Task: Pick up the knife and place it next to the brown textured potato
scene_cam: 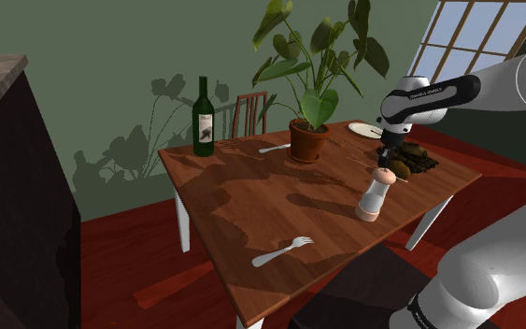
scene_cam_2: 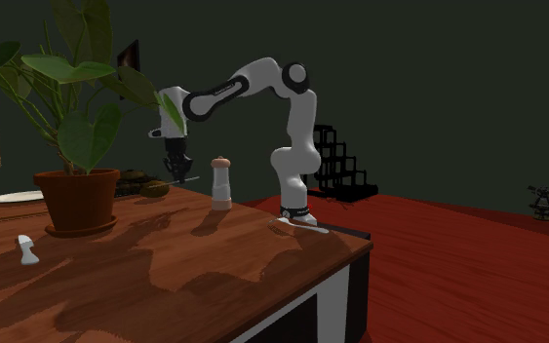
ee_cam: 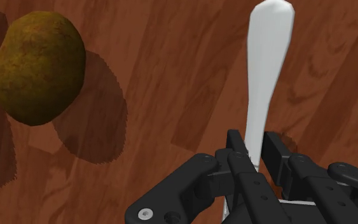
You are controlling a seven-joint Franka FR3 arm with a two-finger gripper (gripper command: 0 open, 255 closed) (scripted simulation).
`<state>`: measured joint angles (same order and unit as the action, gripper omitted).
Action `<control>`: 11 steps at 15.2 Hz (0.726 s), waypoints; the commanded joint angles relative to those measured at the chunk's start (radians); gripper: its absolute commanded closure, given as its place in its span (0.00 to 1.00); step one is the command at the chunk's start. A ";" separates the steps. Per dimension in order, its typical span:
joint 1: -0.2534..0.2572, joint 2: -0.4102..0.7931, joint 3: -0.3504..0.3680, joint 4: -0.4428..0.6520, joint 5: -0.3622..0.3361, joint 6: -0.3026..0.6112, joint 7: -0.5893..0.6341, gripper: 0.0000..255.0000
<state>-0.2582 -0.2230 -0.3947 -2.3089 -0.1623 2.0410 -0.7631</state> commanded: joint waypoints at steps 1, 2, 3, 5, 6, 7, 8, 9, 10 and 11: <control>0.000 0.010 -0.002 -0.018 0.001 0.028 0.000 1.00; 0.000 0.016 -0.004 -0.026 0.002 0.042 0.000 1.00; 0.000 0.023 -0.005 -0.034 0.003 0.056 -0.001 1.00; 0.000 0.037 -0.008 -0.049 0.006 0.085 -0.003 1.00; 0.000 0.044 -0.010 -0.057 0.008 0.100 -0.004 1.00; 0.000 0.052 -0.011 -0.064 0.009 0.114 -0.005 1.00; 0.001 0.060 -0.013 -0.071 0.011 0.129 -0.006 1.00; 0.001 0.068 -0.014 -0.077 0.013 0.143 -0.007 1.00; 0.001 0.076 -0.016 -0.084 0.015 0.158 -0.009 1.00; 0.001 0.085 -0.017 -0.090 0.018 0.172 -0.010 1.00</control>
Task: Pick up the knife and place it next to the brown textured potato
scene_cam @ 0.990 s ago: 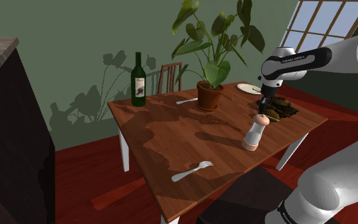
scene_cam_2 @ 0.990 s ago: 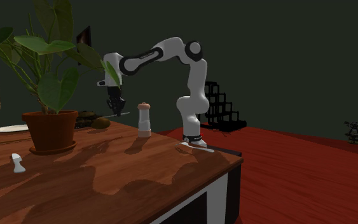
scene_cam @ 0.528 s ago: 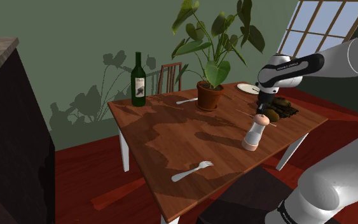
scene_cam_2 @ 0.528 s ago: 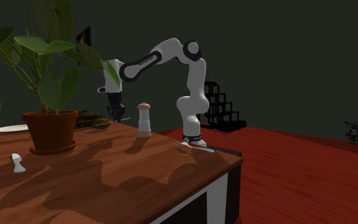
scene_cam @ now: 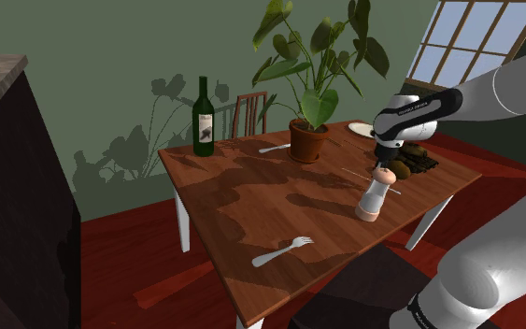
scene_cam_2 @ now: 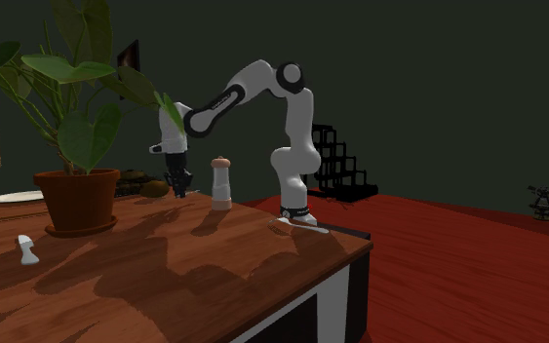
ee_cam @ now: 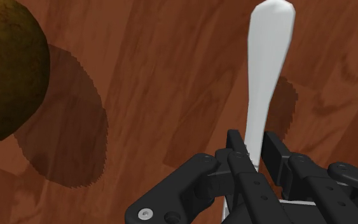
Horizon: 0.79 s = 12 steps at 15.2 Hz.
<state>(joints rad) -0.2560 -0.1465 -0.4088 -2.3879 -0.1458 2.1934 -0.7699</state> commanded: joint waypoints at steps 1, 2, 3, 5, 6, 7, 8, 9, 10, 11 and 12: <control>-0.001 0.020 -0.005 -0.019 0.005 0.040 -0.006 1.00; -0.001 0.020 -0.005 -0.019 0.005 0.040 -0.006 1.00; -0.001 0.020 -0.005 -0.019 0.005 0.039 -0.006 1.00; -0.001 0.020 -0.005 -0.019 0.005 0.040 -0.006 1.00; -0.001 0.020 -0.005 -0.019 0.005 0.040 -0.006 1.00; -0.001 0.020 -0.005 -0.019 0.005 0.040 -0.006 1.00; -0.001 0.020 -0.005 -0.019 0.005 0.040 -0.006 1.00; -0.001 0.021 -0.005 -0.019 0.005 0.040 -0.006 0.00; -0.001 0.021 -0.005 -0.019 0.005 0.040 -0.006 0.00; -0.001 0.021 -0.005 -0.019 0.005 0.040 -0.006 0.00; -0.001 0.020 -0.005 -0.019 0.005 0.040 -0.006 0.00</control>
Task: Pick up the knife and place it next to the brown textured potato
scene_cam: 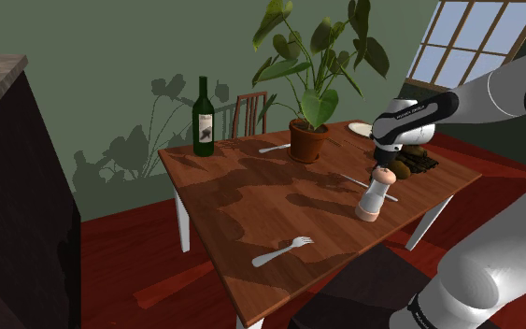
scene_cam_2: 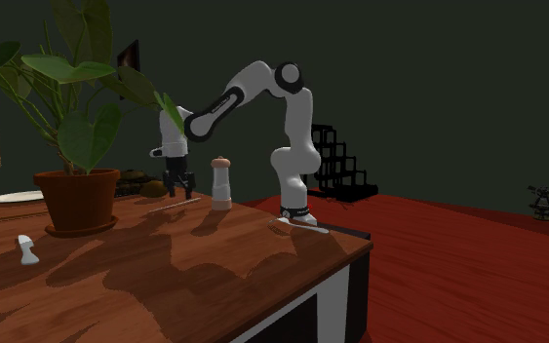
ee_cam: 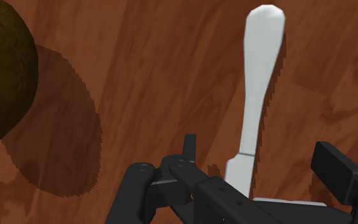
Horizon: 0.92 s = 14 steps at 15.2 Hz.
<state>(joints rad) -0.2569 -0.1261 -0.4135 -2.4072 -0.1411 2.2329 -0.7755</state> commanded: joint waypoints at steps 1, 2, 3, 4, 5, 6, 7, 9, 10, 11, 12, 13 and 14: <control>0.000 0.000 0.000 0.000 0.000 0.000 0.000 0.00; 0.000 0.000 0.000 0.000 0.000 0.000 0.000 0.00; 0.001 -0.020 0.004 0.018 -0.005 -0.037 0.005 0.00; 0.001 -0.038 0.008 0.036 -0.009 -0.073 0.009 0.00; 0.002 -0.054 0.012 0.057 -0.012 -0.109 0.012 0.00; 0.003 -0.066 0.015 0.073 -0.013 -0.137 0.014 0.00; 0.003 -0.066 0.015 0.073 -0.013 -0.137 0.014 0.00; 0.003 -0.066 0.016 0.073 -0.013 -0.137 0.014 0.00; 0.003 -0.066 0.016 0.073 -0.013 -0.137 0.014 0.00; 0.003 -0.066 0.016 0.073 -0.013 -0.137 0.014 0.00; 0.003 -0.066 0.016 0.073 -0.013 -0.137 0.014 0.00; 0.003 -0.066 0.016 0.073 -0.013 -0.137 0.014 0.00; 0.003 -0.066 0.015 0.073 -0.013 -0.137 0.014 0.00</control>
